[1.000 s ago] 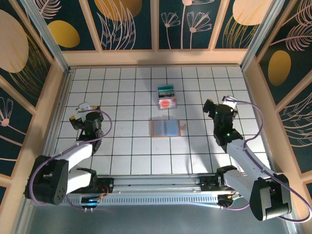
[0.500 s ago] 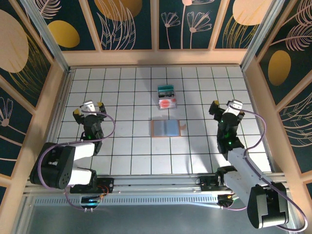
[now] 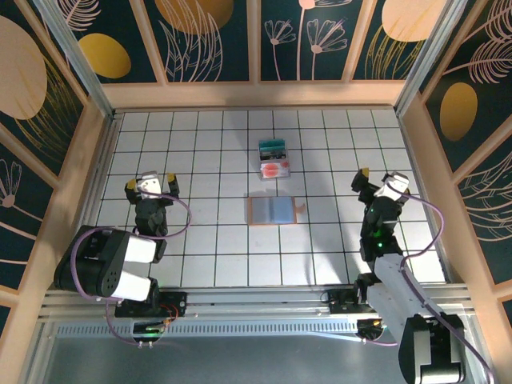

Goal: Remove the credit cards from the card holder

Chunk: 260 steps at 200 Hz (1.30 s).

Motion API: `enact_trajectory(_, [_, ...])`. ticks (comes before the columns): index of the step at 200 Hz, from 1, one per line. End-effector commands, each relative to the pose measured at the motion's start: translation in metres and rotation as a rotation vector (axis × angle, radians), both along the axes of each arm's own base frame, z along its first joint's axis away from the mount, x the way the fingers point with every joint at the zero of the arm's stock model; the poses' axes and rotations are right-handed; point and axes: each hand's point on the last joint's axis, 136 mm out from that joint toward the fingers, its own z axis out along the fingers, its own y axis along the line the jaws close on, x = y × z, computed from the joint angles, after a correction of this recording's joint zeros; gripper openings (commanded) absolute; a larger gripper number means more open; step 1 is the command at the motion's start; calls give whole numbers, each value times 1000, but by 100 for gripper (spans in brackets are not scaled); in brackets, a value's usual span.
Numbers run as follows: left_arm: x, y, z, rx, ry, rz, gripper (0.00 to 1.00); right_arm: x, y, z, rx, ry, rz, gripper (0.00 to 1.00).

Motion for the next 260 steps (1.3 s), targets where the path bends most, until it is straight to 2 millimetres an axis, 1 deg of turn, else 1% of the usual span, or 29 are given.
enact_trajectory(1, [2, -7, 13, -9, -53, -68, 99, -4, -3, 13, 22, -89, -4, 99])
enact_trajectory(35, [8, -10, 10, -37, -37, -150, 99, -3, -4, 8, 30, -96, 5, 99])
enact_trajectory(52, [12, -18, 1, -45, -18, -236, 99, -2, -3, 4, 34, -94, 12, 99])
enact_trajectory(68, [18, -16, -2, -71, -8, -264, 99, -2, -3, 2, 37, -93, 17, 99])
enact_trajectory(76, [18, -18, -5, -71, 6, -280, 99, -1, -4, 1, 39, -91, 16, 99])
enact_trajectory(84, [17, -19, -2, -72, -7, -291, 99, -1, -4, 1, 41, -90, 16, 99])
enact_trajectory(106, [18, -23, -4, -77, 3, -339, 99, -2, -5, -1, 41, -93, 16, 99])
enact_trajectory(134, [20, -22, -5, -85, 12, -338, 99, -1, -3, -2, 39, -102, 35, 99])
enact_trajectory(142, [23, -13, -6, -96, 16, -288, 99, -1, -3, -3, 38, -107, 40, 99])
enact_trajectory(151, [28, 6, -8, -131, 25, -173, 99, -1, -3, -5, 39, -107, 43, 99])
enact_trajectory(156, [28, 10, -9, -138, 29, -147, 99, 0, -3, -5, 40, -109, 45, 99])
enact_trajectory(207, [27, 12, -8, -138, 20, -139, 99, 8, 2, -11, 33, -115, 87, 99])
enact_trajectory(260, [26, 11, -7, -138, 18, -142, 99, 23, 14, -19, 4, -116, 165, 99])
